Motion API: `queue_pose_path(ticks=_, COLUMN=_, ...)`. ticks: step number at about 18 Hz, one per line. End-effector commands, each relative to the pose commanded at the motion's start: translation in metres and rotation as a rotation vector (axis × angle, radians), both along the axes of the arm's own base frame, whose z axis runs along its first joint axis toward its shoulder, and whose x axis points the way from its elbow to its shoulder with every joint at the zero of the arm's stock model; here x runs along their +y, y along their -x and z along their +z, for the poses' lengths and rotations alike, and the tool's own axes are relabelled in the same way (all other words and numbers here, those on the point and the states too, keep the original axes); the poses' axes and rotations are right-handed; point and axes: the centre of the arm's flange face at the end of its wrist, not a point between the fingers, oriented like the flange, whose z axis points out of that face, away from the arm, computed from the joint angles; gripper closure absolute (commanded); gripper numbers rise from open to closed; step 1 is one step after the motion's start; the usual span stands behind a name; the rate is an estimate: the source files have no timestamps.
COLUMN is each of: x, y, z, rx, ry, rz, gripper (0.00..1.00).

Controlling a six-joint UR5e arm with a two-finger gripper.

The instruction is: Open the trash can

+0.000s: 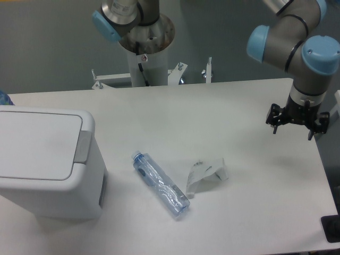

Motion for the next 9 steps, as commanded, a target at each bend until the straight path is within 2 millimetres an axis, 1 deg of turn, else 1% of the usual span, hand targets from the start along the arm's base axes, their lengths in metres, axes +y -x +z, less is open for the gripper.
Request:
queue_pose_path(ticks=5, x=-0.0002, y=-0.0006, z=0.0011, rx=-0.007, ry=0.002, rz=0.0, gripper=0.0)
queue_pose_path(ticks=9, x=0.0044, y=-0.003, z=0.0075, rx=0.004, ry=-0.002, rz=-0.006, gripper=0.0)
